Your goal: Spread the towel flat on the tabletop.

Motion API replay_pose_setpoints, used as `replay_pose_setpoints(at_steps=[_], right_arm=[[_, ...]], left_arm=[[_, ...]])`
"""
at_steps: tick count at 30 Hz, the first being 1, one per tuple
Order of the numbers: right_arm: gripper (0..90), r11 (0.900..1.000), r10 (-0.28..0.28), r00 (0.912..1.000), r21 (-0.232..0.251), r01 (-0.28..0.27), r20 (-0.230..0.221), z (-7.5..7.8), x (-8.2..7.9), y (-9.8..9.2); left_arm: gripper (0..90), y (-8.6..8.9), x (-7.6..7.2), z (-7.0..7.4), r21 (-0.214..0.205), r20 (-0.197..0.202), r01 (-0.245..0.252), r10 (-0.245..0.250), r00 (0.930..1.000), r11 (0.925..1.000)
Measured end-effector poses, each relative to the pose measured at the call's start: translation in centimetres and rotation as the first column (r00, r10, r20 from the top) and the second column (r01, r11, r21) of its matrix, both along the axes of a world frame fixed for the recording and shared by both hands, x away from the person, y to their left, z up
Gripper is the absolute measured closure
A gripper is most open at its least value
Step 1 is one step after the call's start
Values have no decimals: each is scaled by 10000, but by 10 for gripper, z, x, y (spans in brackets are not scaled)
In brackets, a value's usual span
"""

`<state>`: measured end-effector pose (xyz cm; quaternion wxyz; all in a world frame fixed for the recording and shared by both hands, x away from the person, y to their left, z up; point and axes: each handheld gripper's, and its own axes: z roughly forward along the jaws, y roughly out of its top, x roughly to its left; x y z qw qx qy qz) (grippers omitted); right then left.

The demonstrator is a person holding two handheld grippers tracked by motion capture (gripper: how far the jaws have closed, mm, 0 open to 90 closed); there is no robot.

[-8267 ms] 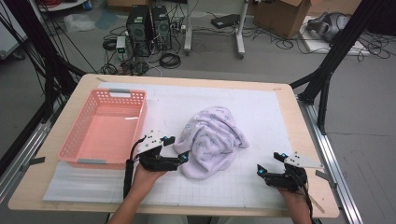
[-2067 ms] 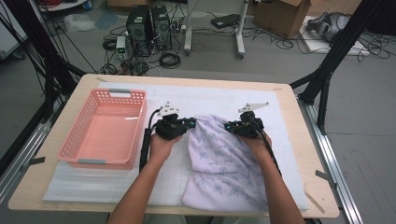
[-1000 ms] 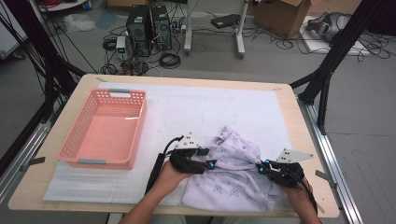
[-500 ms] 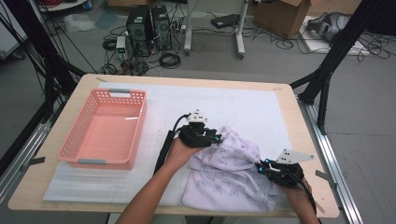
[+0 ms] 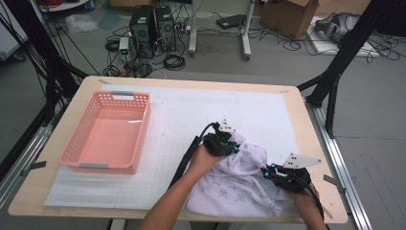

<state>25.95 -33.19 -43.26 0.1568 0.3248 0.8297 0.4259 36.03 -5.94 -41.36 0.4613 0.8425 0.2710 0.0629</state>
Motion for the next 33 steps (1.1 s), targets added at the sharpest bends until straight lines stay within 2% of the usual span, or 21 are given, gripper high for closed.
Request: replay_pose_setpoints(at_steps=[3, 6, 10, 12, 13, 14, 15, 16, 17, 18, 20, 22, 25, 27, 28, 29, 31, 32, 33], right_arm=[[798, 9999, -3, 10000, 124, 4, -24, 1, 0, -1], [798, 9999, -124, 9998, 99, 126, -123, 3, 0, -1], [798, 9998, -51, 10000, 203, 52, -47, 5, -1, 5], [803, 9990, 221, 9997, 388, -218, -79, 7, 0, 11], [794, 9983, 446, 9989, 388, -441, -128, 8, 0, 15], [764, 9960, 757, 9968, 485, -745, -242, 9, 0, 19], [718, 9928, 1056, 9938, 597, -1035, -336, 10, 1, 22], [679, 9920, 1127, 9933, 597, -1111, -248, 13, 2, 25], [670, 9924, 1060, 9943, 645, -1052, -91, 17, 4, 25], [651, 9926, 908, 9958, 802, -911, 71, 23, 7, 24], [625, 9941, 362, 9983, 1010, -407, 454, 35, 17, 21], [619, 9978, -346, 9967, 598, 302, 734, 46, 31, 21], [643, 9921, -1200, 9893, 469, 1164, 824, 58, 58, 20], [664, 9912, -1315, 9901, 195, 1307, 496, 57, 78, 24], [663, 9931, -1176, 9927, 45, 1175, 262, 53, 87, 28], [647, 9950, -998, 9950, -103, 997, -100, 48, 94, 34], [589, 9995, -303, 9965, -150, 293, -780, 35, 106, 48], [544, 9996, 299, 9896, 28, -299, -1404, 26, 111, 57], [508, 9977, 675, 9816, 112, -665, -1788, 20, 113, 63]], left_arm=[[826, 16, -3, 7, -523, 97, -241, 247, 9996, 9983], [826, 39, -8, 16, -1057, 314, -585, 622, 9976, 9927], [829, 73, -13, 26, -1589, 630, -1146, 1259, 9900, 9806], [831, 87, -16, 29, -1691, 898, -1473, 1641, 9824, 9745], [831, 94, -17, 29, -1797, 925, -1518, 1703, 9810, 9719], [831, 99, -19, 28, -1792, 888, -1470, 1648, 9823, 9728], [830, 103, -23, 26, -1650, 1006, -1334, 1512, 9834, 9772], [830, 106, -26, 23, -1554, 1099, -1226, 1405, 9840, 9802], [830, 110, -29, 20, -1482, 1130, -1187, 1360, 9842, 9818], [830, 114, -31, 18, -1549, 1091, -1220, 1397, 9842, 9804], [830, 119, -33, 14, -1694, 1060, -1189, 1380, 9847, 9783], [829, 121, -35, 12, -1685, 1052, -1140, 1329, 9855, 9791], [829, 121, -37, 9, -1656, 1048, -1038, 1221, 9870, 9807], [829, 121, -39, 9, -1648, 1053, -1019, 1202, 9871, 9811], [829, 122, -39, 8, -1682, 1056, -1038, 1226, 9868, 9803], [829, 123, -39, 7, -1684, 1046, -1050, 1237, 9868, 9801], [829, 124, -39, 6, -1636, 986, -1085, 1257, 9872, 9805], [829, 125, -39, 6, -1657, 967, -1114, 1285, 9870, 9799], [829, 126, -38, 6, -1637, 991, -1118, 1290, 9867, 9802]])
